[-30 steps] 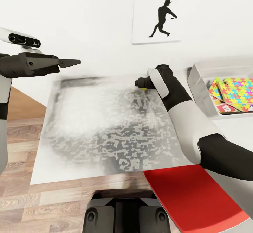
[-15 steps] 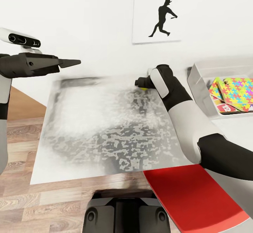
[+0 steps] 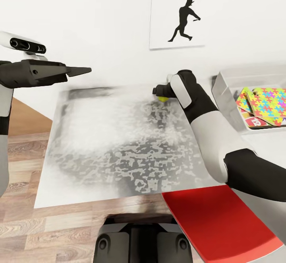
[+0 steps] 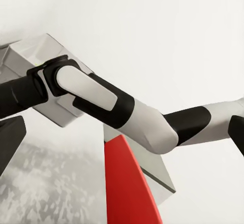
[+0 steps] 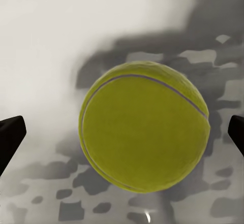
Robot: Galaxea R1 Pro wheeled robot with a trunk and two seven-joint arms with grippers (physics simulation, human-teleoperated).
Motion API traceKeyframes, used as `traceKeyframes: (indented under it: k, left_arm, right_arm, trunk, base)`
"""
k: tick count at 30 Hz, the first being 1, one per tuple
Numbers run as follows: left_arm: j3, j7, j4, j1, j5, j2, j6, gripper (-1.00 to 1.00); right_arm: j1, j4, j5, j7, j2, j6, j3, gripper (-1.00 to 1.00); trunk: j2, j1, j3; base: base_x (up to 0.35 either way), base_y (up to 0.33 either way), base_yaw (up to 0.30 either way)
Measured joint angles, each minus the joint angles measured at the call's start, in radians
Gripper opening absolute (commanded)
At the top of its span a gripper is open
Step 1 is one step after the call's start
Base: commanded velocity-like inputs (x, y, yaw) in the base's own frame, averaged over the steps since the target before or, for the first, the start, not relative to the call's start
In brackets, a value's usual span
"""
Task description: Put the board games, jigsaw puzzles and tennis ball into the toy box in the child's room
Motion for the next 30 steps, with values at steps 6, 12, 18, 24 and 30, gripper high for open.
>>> traceKeyframes:
  k: [6, 12, 18, 24, 30]
  left_arm:
    - [-0.001, 0.0, 0.0, 0.0, 0.001, 0.0, 0.0, 1.0]
    - [0.0, 0.0, 0.0, 0.0, 0.0, 0.0, 0.0, 1.0]
    - [-0.002, 0.0, 0.0, 0.0, 0.001, -0.001, 0.0, 1.0]
    - [-0.002, 0.0, 0.0, 0.0, 0.001, -0.001, 0.0, 1.0]
    - [-0.002, 0.0, 0.0, 0.0, 0.001, -0.002, 0.0, 1.0]
  right_arm:
    - [-0.002, 0.0, 0.0, 0.0, 0.0, 0.0, -0.001, 1.0]
    - [-0.005, 0.004, -0.001, 0.0, 0.0, -0.001, -0.001, 1.0]
    - [-0.006, 0.007, -0.001, 0.0, 0.0, -0.009, -0.001, 1.0]
    - [-0.007, 0.01, -0.002, 0.0, 0.0, -0.016, -0.001, 1.0]
    - [-0.007, 0.011, -0.001, 0.0, 0.0, -0.019, -0.001, 1.0]
  trunk:
    - [0.0, 0.0, 0.0]
    - [0.0, 0.0, 0.0]
    - [0.0, 0.0, 0.0]
    - [0.0, 0.0, 0.0]
    - [0.0, 0.0, 0.0]
  base:
    - [0.0, 0.0, 0.0]
    - [0.0, 0.0, 0.0]
    - [0.0, 0.0, 0.0]
    - [0.0, 0.0, 0.0]
    - [0.0, 0.0, 0.0]
